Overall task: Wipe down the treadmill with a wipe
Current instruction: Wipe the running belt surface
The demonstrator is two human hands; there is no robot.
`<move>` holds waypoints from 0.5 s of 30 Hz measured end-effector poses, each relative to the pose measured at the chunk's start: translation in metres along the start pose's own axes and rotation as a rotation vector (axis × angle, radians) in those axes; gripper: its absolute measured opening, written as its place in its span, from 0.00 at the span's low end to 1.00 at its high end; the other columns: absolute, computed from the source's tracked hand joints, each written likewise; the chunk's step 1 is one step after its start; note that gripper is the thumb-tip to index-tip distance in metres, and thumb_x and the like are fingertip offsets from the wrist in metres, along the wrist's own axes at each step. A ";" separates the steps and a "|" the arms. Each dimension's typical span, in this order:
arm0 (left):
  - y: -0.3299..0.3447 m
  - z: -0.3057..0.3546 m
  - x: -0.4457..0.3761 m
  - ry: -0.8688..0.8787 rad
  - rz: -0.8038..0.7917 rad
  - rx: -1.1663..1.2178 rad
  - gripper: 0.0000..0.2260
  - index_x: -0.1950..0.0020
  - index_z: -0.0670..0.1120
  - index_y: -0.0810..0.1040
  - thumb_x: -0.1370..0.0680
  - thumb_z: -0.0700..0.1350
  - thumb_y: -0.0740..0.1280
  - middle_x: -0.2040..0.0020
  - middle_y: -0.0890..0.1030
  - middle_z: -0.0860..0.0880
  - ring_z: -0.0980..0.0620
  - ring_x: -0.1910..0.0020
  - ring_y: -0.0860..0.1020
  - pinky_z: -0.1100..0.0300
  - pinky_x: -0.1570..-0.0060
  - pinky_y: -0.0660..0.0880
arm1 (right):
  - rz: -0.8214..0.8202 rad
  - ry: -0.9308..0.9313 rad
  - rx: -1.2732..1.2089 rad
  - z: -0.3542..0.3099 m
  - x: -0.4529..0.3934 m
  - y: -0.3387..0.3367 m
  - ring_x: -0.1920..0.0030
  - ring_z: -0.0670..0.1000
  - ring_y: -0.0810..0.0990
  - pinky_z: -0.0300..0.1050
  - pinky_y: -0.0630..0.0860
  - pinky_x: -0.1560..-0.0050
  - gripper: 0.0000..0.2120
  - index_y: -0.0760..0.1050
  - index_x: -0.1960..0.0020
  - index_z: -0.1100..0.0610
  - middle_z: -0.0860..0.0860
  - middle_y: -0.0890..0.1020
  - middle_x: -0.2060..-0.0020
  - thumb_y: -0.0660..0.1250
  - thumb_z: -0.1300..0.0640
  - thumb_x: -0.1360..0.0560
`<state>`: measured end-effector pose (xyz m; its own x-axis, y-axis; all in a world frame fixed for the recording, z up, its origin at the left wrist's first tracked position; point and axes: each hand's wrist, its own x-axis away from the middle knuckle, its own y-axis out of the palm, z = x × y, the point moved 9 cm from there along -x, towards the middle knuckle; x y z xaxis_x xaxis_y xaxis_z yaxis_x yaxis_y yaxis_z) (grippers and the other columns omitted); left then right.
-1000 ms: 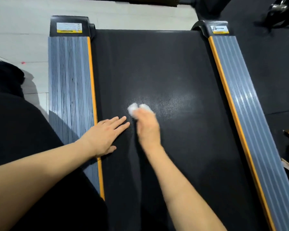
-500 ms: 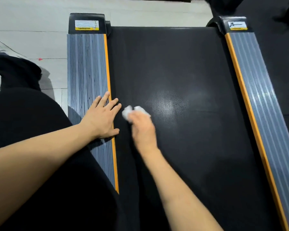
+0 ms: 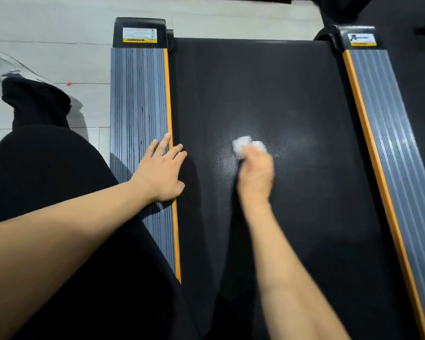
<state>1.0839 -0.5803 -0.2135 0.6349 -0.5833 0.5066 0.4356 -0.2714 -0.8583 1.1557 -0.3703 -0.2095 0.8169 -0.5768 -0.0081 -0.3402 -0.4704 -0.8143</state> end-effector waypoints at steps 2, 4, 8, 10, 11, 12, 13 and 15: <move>-0.004 -0.004 0.000 -0.012 0.063 0.061 0.32 0.17 0.44 0.54 0.19 0.51 0.59 0.16 0.51 0.46 0.43 0.17 0.41 0.45 0.19 0.43 | -0.201 -0.200 -0.118 -0.069 0.036 0.049 0.46 0.51 0.77 0.39 0.74 0.42 0.11 0.82 0.47 0.58 0.52 0.82 0.49 0.61 0.64 0.21; -0.008 -0.009 0.000 -0.008 0.132 0.137 0.29 0.17 0.42 0.56 0.18 0.47 0.57 0.16 0.51 0.44 0.43 0.17 0.45 0.46 0.19 0.47 | -0.301 -0.398 -0.190 -0.103 0.066 0.075 0.37 0.51 0.76 0.45 0.72 0.32 0.12 0.82 0.41 0.62 0.53 0.82 0.42 0.63 0.64 0.20; -0.013 -0.010 0.002 -0.026 0.179 0.214 0.30 0.18 0.40 0.56 0.18 0.43 0.59 0.16 0.51 0.43 0.43 0.17 0.49 0.48 0.19 0.49 | -0.132 -0.568 -0.069 -0.069 0.027 0.026 0.37 0.44 0.78 0.46 0.73 0.34 0.13 0.84 0.43 0.56 0.49 0.84 0.42 0.65 0.66 0.22; -0.014 -0.010 0.003 -0.034 0.183 0.230 0.30 0.17 0.41 0.54 0.18 0.42 0.59 0.16 0.51 0.44 0.44 0.17 0.48 0.48 0.19 0.48 | 0.039 -0.299 0.086 -0.012 -0.021 -0.013 0.43 0.48 0.80 0.43 0.73 0.41 0.14 0.85 0.47 0.56 0.49 0.85 0.46 0.64 0.69 0.24; -0.015 -0.009 0.003 -0.039 0.198 0.248 0.30 0.17 0.41 0.54 0.18 0.41 0.59 0.16 0.51 0.43 0.43 0.17 0.49 0.48 0.19 0.48 | 0.133 -0.142 0.095 0.016 -0.037 -0.032 0.46 0.53 0.81 0.44 0.74 0.45 0.14 0.84 0.47 0.57 0.51 0.85 0.47 0.63 0.69 0.24; -0.017 -0.008 0.004 -0.045 0.215 0.264 0.30 0.17 0.41 0.53 0.18 0.40 0.59 0.16 0.51 0.43 0.43 0.17 0.49 0.48 0.19 0.49 | 0.234 -0.014 0.086 0.035 -0.045 -0.046 0.49 0.57 0.81 0.44 0.75 0.49 0.14 0.84 0.47 0.58 0.53 0.84 0.49 0.62 0.69 0.24; -0.018 -0.007 0.004 -0.053 0.230 0.274 0.31 0.17 0.41 0.53 0.18 0.40 0.59 0.16 0.51 0.43 0.43 0.17 0.50 0.47 0.19 0.49 | 0.285 0.083 0.050 0.036 -0.046 -0.050 0.52 0.58 0.80 0.41 0.74 0.53 0.14 0.83 0.48 0.57 0.55 0.83 0.51 0.61 0.68 0.24; -0.019 -0.008 0.003 -0.079 0.258 0.280 0.31 0.17 0.41 0.52 0.19 0.39 0.59 0.16 0.51 0.42 0.43 0.17 0.51 0.48 0.19 0.51 | 0.197 0.002 -0.042 -0.007 -0.039 -0.019 0.56 0.53 0.77 0.36 0.70 0.54 0.13 0.81 0.51 0.54 0.57 0.80 0.55 0.60 0.67 0.24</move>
<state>1.0729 -0.5830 -0.1960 0.7886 -0.5418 0.2909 0.4053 0.1021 -0.9084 1.1271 -0.3437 -0.1902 0.7316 -0.6617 -0.1638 -0.5125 -0.3754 -0.7723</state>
